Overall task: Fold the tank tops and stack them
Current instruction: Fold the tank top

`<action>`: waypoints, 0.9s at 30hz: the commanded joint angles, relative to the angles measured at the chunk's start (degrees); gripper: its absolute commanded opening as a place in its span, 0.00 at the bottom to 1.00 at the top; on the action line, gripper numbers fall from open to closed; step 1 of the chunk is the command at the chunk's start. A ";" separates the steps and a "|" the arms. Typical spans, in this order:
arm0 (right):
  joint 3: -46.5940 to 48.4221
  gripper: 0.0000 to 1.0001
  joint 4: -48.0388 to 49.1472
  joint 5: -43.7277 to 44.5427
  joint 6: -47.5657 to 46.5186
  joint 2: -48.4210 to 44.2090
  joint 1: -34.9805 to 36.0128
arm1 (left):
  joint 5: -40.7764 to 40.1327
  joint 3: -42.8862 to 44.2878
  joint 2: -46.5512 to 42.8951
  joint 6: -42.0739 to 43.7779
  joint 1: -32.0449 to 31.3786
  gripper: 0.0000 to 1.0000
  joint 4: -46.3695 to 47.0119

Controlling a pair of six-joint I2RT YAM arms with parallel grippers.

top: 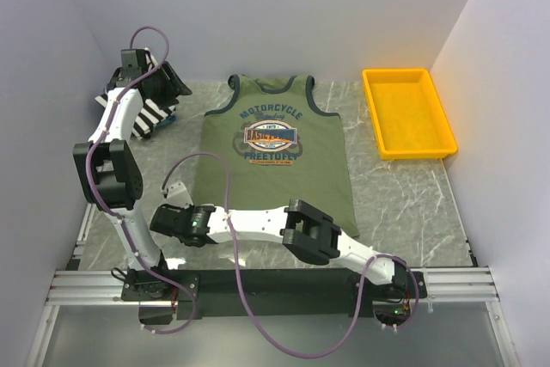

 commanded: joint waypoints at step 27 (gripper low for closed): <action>-0.30 0.35 6.03 1.74 -2.97 -4.52 1.62 | -4.21 -3.73 -13.87 -4.45 4.34 0.64 3.06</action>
